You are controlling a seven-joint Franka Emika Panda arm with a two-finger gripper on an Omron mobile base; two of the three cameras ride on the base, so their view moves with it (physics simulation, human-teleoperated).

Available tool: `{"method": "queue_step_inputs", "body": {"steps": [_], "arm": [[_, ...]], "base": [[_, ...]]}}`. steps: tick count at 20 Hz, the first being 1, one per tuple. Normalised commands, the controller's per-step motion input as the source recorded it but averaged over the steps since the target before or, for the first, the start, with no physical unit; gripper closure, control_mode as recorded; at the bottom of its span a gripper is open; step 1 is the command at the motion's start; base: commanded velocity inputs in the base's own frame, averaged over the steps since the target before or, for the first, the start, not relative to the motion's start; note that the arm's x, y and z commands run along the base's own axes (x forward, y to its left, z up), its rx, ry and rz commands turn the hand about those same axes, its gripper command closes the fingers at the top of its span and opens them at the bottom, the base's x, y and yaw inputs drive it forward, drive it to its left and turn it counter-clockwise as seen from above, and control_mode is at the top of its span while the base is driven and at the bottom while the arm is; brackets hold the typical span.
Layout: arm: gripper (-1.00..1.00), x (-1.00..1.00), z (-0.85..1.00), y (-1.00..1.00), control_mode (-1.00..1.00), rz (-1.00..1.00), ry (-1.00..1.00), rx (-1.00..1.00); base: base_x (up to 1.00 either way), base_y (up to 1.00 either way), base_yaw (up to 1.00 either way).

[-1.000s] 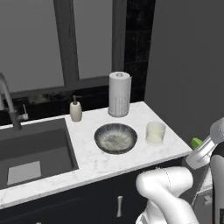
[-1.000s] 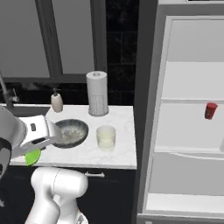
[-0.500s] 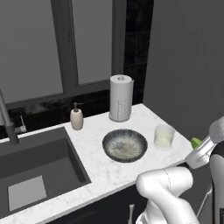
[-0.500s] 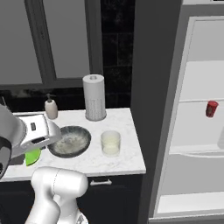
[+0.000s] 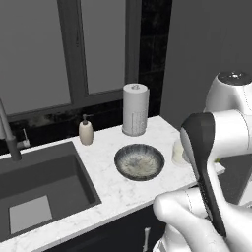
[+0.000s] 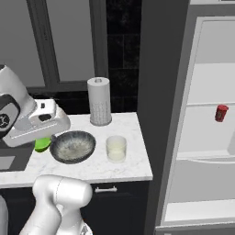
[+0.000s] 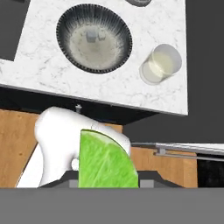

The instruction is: Grab a lemon wedge from the fridge and one ice cube from the ice bowl, and put them in the glass of lemonade.

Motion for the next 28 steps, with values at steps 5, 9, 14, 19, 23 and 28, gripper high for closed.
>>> {"method": "queue_step_inputs", "body": {"steps": [5, 9, 14, 19, 23, 28], "arm": [[1.00, 0.54, -0.30, -0.23, -1.00, -0.10, 0.05, 0.01], [1.00, 0.55, -0.73, -0.41, -1.00, -0.13, -0.16, 0.16], [1.00, 0.97, -0.19, -0.43, -1.00, -0.16, 0.00, 0.12], [1.00, 0.72, 0.15, -0.30, -1.00, -0.10, 0.10, 0.00], [1.00, 0.71, -0.44, -0.14, -1.00, -0.04, 0.03, 0.00], [1.00, 0.39, -0.51, -0.05, -1.00, -0.03, 0.00, 0.00]], "base": [[0.00, 0.00, 0.00], [0.00, 0.00, 0.00], [0.00, 0.00, 0.00], [0.00, 0.00, 0.00], [0.00, 0.00, 0.00], [0.00, 0.00, 0.00]]}}
